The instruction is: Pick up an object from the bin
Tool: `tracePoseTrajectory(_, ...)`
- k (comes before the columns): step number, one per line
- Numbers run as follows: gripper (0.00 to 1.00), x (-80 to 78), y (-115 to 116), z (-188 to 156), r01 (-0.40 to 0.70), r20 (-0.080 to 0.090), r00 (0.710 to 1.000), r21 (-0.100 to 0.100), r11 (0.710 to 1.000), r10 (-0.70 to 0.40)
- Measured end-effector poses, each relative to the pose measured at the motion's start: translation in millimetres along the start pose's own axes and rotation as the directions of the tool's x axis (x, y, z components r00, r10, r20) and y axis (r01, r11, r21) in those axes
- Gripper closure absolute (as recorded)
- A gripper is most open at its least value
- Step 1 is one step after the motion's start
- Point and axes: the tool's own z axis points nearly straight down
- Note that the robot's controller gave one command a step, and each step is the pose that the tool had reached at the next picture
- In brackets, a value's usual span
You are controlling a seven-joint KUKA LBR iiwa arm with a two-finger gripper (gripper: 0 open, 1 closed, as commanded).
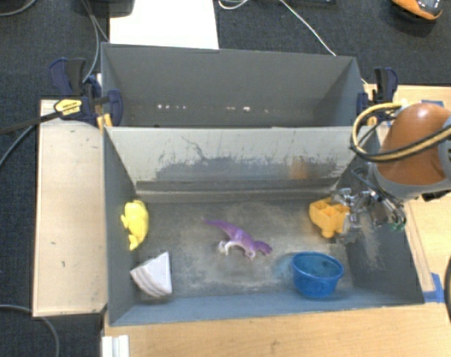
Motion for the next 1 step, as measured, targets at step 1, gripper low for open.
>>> tracePoseTrajectory(1, 1.0, 0.0, 0.0, 0.0, 0.001, 0.0, 1.0, 0.0, 1.0, -0.001)
